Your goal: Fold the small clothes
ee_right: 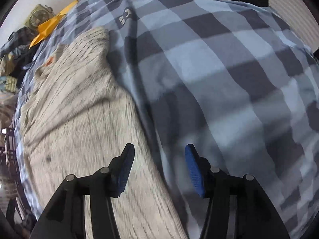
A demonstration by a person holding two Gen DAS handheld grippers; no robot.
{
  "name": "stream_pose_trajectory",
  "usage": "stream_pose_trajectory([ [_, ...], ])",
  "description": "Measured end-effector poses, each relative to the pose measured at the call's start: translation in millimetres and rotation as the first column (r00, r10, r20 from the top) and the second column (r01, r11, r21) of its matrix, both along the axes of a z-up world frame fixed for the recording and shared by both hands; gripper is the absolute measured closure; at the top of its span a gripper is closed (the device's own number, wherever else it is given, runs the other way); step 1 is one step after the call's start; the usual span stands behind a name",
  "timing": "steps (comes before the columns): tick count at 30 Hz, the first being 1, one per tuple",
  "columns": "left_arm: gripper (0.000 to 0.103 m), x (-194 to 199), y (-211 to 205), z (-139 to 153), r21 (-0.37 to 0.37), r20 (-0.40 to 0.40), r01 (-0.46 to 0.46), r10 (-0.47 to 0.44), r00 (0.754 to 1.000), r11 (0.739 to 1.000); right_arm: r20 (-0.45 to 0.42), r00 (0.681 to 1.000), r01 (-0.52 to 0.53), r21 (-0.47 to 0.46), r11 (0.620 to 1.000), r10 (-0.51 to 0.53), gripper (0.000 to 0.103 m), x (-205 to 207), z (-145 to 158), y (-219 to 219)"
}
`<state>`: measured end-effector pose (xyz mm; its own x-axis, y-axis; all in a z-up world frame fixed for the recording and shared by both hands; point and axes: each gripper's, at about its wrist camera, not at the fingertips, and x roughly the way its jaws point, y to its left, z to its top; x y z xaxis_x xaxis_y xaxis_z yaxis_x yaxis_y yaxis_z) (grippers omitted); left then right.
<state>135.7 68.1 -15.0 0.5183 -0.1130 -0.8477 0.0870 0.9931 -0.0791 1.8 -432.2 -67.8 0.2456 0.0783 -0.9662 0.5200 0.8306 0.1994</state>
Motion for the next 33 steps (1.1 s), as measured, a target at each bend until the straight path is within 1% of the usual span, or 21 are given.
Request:
stream_pose_trajectory([
  [2, 0.0, -8, 3, 8, 0.09, 0.055, 0.006, -0.011, 0.998, 0.996, -0.004, 1.0, -0.025, -0.014, 1.0, 0.025, 0.054, -16, 17, 4],
  [4, 0.0, -21, 8, 19, 0.176, 0.131, -0.01, -0.014, 0.991, 0.984, 0.021, 0.999, -0.049, -0.079, 0.996, 0.05, 0.054, -37, 45, 13],
  [5, 0.0, -27, 11, 23, 0.202, 0.16, -0.017, -0.016, 0.987, 0.979, 0.034, 0.998, -0.056, -0.119, 0.991, 0.061, 0.054, -43, 60, 16],
  [7, 0.0, -42, 18, 29, 0.251, 0.212, -0.04, -0.014, 0.977, 0.967, 0.072, 0.994, -0.067, -0.235, 0.97, 0.087, 0.054, -60, 102, 17],
  [8, 0.0, -46, 20, 31, 0.268, 0.226, -0.05, -0.012, 0.974, 0.962, 0.088, 0.99, -0.074, -0.303, 0.95, 0.105, 0.054, -71, 126, 17],
  [9, 0.0, -53, 22, 33, 0.293, 0.242, -0.068, -0.006, 0.97, 0.954, 0.097, 0.988, -0.077, -0.357, 0.931, 0.12, 0.054, -70, 139, 15],
  [10, 0.0, -56, 23, 34, 0.307, 0.252, -0.079, -0.001, 0.968, 0.948, 0.109, 0.985, -0.078, -0.418, 0.905, 0.136, 0.054, -80, 159, 17],
  [12, 0.0, -65, 22, 37, 0.32, 0.276, -0.085, -0.007, 0.961, 0.944, 0.132, 0.982, -0.055, -0.477, 0.877, 0.133, 0.054, -94, 188, 15],
  [14, 0.0, -71, 22, 39, 0.311, 0.289, -0.073, -0.021, 0.957, 0.948, 0.201, 0.975, -0.001, -0.429, 0.903, 0.096, 0.054, -110, 214, 5],
  [15, 0.0, -74, 22, 39, 0.306, 0.293, -0.068, -0.026, 0.956, 0.949, 0.271, 0.961, 0.044, -0.362, 0.931, 0.06, 0.054, -121, 228, -2],
  [17, 0.0, -76, 24, 39, 0.295, 0.292, -0.071, -0.019, 0.956, 0.953, 0.336, 0.942, 0.11, -0.272, 0.956, -0.013, 0.054, -136, 245, -12],
  [18, 0.0, -76, 27, 38, 0.284, 0.287, -0.077, -0.008, 0.958, 0.956, 0.336, 0.939, 0.161, -0.253, 0.954, -0.069, 0.054, -146, 253, -20],
  [19, 0.0, -76, 28, 37, 0.272, 0.281, -0.083, 0.004, 0.96, 0.959, 0.324, 0.941, 0.185, -0.259, 0.948, -0.096, 0.054, -143, 254, -19],
  [22, 0.0, -74, 37, 32, 0.235, 0.257, -0.103, 0.041, 0.966, 0.966, 0.324, 0.939, 0.224, -0.319, 0.921, -0.116, 0.054, -152, 265, -18],
  [23, 0.0, -74, 40, 29, 0.225, 0.246, -0.107, 0.05, 0.968, 0.969, 0.329, 0.935, 0.242, -0.32, 0.916, -0.132, 0.054, -157, 267, -18],
  [24, 0.0, -74, 42, 28, 0.215, 0.237, -0.108, 0.055, 0.97, 0.971, 0.336, 0.93, 0.25, -0.288, 0.924, -0.147, 0.054, -162, 264, -17],
  [27, 0.0, -75, 48, 23, 0.173, 0.209, -0.1, 0.063, 0.976, 0.98, 0.341, 0.927, 0.224, -0.163, 0.961, -0.159, 0.054, -170, 254, -10],
  [29, 0.0, -76, 52, 21, 0.137, 0.18, -0.073, 0.047, 0.983, 0.988, 0.365, 0.92, 0.178, -0.062, 0.982, -0.143, 0.054, -171, 242, -1],
  [30, 0.0, -76, 52, 19, 0.131, 0.167, -0.057, 0.035, 0.985, 0.99, 0.391, 0.913, 0.133, -0.007, 0.991, -0.12, 0.054, -168, 235, 7],
  [31, 0.0, -77, 52, 17, 0.139, 0.154, -0.035, 0.013, 0.988, 0.99, 0.404, 0.909, 0.112, 0.009, 0.994, -0.106, 0.054, -165, 230, 13],
  [33, 0.0, -80, 52, 13, 0.182, 0.148, -0.028, 0.001, 0.989, 0.983, 0.431, 0.899, 0.071, 0.022, 0.997, -0.073, 0.054, -159, 223, 26],
])
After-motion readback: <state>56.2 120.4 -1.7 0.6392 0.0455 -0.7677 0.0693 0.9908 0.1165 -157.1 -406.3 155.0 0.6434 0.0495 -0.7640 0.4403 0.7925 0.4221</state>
